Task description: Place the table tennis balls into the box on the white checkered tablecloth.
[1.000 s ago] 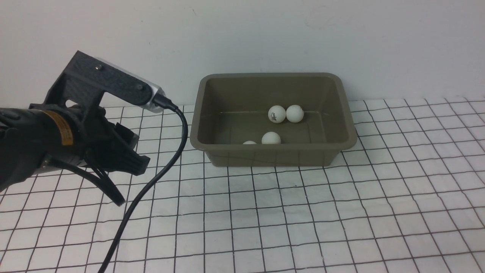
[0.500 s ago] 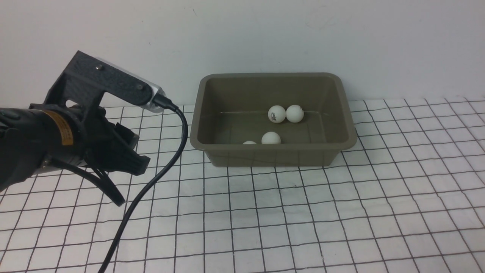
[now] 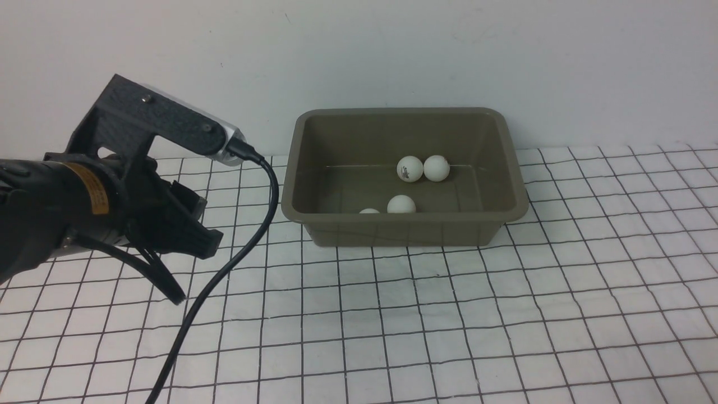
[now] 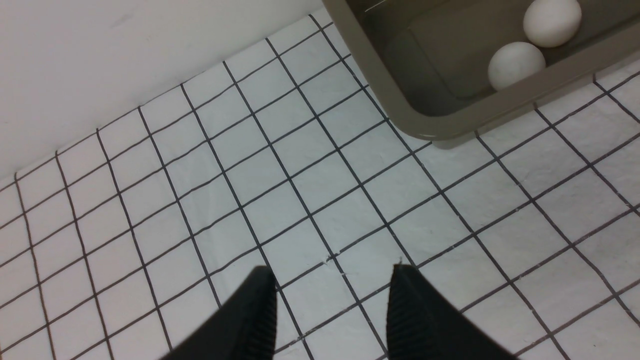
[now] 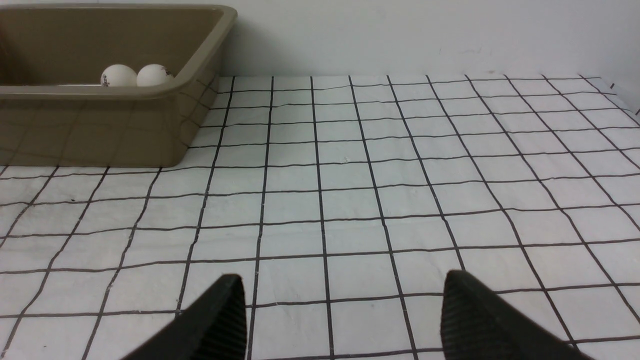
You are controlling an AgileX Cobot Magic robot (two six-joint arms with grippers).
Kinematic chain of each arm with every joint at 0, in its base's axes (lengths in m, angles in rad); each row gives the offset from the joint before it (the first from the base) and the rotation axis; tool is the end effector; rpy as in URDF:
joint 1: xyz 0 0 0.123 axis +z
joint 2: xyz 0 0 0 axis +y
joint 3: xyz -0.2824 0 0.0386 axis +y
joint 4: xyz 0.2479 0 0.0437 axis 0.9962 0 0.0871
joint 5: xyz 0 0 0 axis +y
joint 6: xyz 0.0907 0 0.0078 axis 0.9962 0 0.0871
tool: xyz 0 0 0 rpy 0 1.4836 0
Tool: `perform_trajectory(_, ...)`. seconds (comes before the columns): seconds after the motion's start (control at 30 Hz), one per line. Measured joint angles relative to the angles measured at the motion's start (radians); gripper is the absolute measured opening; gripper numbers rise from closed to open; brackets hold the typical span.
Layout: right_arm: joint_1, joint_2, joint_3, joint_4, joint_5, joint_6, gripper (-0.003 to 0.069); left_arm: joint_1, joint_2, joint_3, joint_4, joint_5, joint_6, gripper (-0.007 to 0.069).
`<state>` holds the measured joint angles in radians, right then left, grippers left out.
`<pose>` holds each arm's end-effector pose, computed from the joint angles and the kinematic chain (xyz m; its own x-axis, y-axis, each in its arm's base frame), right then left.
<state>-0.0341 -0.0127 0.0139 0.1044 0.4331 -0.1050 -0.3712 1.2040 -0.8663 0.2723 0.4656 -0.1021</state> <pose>0.0507 0.0023 0.1705 -0.3379 0.0014 -0.9412 -0.0105 0.9999 0.0052 0.2389 -0.0812 0.3012 -0.5562 0.3677 -0.7453 0.3567 0.9156 0.1856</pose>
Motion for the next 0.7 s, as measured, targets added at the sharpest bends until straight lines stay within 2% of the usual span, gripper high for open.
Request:
perform_trajectory(0.47,0.000,0.000,0.000,0.000,-0.001,0.000,0.0474,0.000,0.000,0.000,0.014,0.002,0.000,0.0279)
perform_trajectory(0.7,0.000,0.000,0.000,0.000,-0.001,0.000,0.0474,0.009,-0.059,0.000,0.046,0.051,-0.062,0.0279)
